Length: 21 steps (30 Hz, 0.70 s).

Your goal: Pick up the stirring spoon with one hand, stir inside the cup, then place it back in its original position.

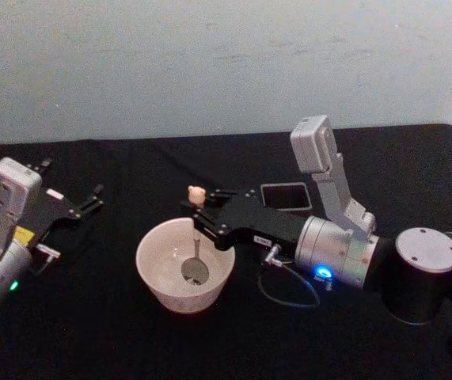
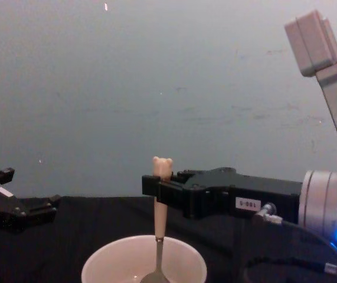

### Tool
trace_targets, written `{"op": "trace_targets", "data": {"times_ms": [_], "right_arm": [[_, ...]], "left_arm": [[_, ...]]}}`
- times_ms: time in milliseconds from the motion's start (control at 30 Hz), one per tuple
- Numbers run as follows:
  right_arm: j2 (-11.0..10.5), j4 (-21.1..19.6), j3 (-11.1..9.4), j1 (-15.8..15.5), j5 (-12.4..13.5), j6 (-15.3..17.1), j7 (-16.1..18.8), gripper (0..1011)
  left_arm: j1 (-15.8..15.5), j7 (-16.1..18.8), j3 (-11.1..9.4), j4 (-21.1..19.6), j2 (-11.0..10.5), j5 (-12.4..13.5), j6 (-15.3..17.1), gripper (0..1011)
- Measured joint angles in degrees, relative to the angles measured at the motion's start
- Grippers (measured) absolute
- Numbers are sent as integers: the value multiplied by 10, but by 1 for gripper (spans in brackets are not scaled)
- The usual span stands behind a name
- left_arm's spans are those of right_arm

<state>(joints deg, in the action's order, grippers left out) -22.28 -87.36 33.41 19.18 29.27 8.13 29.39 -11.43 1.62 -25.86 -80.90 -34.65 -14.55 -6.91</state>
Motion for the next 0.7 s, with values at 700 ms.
{"op": "trace_targets", "data": {"times_ms": [700], "right_arm": [[1,-21,-33,15,29,20,-29,218]], "left_arm": [[0,0,0,0,0,0,0,1001]]}}
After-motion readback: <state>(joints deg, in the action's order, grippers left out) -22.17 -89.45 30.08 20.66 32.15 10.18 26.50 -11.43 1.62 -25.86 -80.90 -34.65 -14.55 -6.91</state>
